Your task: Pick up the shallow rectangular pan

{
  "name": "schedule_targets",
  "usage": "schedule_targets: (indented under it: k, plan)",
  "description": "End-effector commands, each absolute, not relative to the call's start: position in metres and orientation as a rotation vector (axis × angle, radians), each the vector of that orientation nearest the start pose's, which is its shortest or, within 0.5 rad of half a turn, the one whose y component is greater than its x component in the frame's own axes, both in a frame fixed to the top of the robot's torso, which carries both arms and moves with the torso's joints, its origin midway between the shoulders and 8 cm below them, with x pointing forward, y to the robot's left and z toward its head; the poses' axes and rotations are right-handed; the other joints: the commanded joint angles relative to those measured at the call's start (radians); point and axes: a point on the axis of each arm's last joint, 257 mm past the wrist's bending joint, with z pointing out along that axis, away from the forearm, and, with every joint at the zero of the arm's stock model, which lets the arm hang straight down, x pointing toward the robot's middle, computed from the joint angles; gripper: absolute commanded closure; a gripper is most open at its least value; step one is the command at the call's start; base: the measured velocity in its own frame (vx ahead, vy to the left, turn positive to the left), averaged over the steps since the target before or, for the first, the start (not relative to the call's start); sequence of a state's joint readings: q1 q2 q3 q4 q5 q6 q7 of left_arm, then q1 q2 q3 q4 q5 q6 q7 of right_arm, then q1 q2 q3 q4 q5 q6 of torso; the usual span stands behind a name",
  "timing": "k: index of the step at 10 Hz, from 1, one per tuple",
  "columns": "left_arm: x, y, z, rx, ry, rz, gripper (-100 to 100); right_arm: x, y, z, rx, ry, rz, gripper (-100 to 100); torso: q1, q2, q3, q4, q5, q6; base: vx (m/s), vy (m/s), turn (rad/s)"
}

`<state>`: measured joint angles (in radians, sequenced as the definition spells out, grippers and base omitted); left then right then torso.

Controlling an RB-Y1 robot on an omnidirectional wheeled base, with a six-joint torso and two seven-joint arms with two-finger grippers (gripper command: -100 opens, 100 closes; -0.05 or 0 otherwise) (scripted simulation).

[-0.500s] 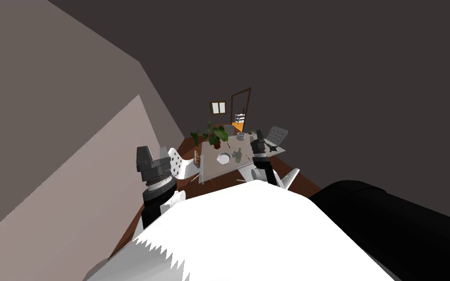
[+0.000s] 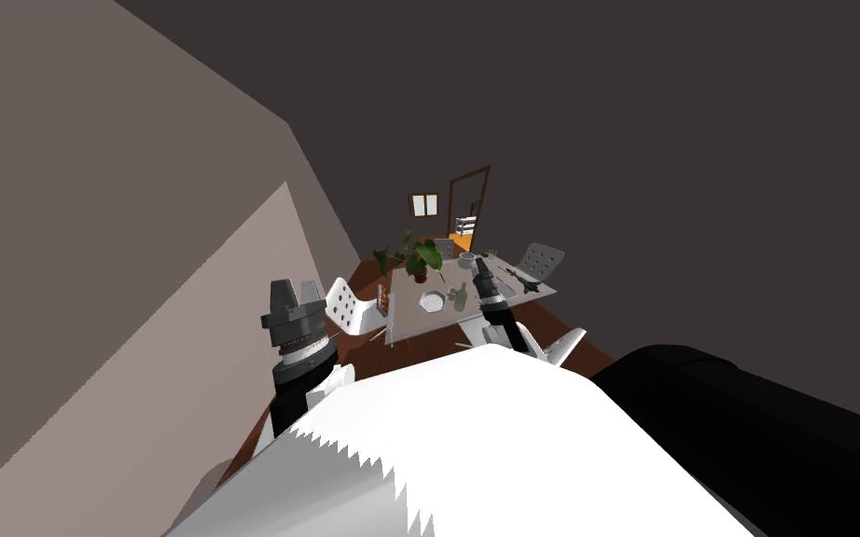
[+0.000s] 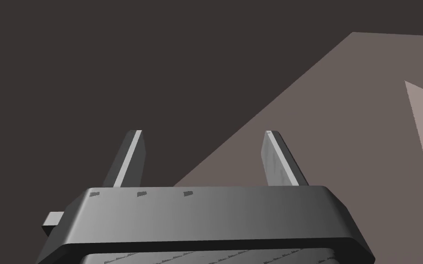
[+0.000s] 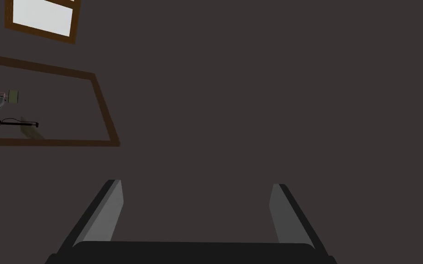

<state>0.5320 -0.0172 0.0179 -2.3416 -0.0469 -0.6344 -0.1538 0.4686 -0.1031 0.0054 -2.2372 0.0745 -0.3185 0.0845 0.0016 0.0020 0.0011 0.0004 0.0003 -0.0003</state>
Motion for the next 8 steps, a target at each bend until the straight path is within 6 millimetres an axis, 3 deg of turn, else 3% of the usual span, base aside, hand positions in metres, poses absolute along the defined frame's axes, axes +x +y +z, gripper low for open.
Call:
schedule_targets:
  k: [1,3,4,5,6,7,8]
  plan:
    - [0.304,0.274,0.065,-0.451,0.542,-1.131,0,0.388,-0.268,-0.036,0.644,0.939,1.116,-100,0.0,0.0,0.0,0.0,0.0,0.0,-0.021,0.027,0.042]
    - [0.304,0.274,0.065,-0.451,0.542,-1.131,0,0.399,-0.265,-0.08,0.647,1.082,1.062,-100,0.0,-0.001,0.0,0.0,0.0,0.0,-0.025,0.029,0.168]
    - [0.304,0.274,0.065,-0.451,0.542,-1.131,0,0.399,-0.265,-0.08,0.645,1.084,1.062,-100,0.0,0.0,0.0,0.0,0.0,0.0,-0.024,0.018,0.085]
    - [0.304,0.274,0.064,-0.451,0.542,-1.131,0,0.403,-0.265,-0.105,0.644,1.161,1.028,-100,-0.001,0.0,0.0,0.0,0.0,0.001,-0.025,0.026,0.171]
    - [0.304,0.274,0.065,-0.451,0.542,-1.131,0,0.403,-0.265,-0.106,0.646,1.163,1.027,-100,0.0,0.0,0.0,0.0,0.0,0.0,-0.017,0.019,0.083]
    - [0.304,0.274,0.064,-0.451,0.542,-1.131,0,0.406,-0.267,-0.134,0.647,1.244,0.986,-100,-0.001,-0.001,0.0,0.0,0.0,0.001,-0.019,0.03,0.16]
    - [0.304,0.274,0.065,-0.451,0.542,-1.131,0,0.406,-0.267,-0.134,0.647,1.244,0.986,-100,0.0,-0.001,0.0,0.0,0.0,0.0,-0.017,0.026,0.101]
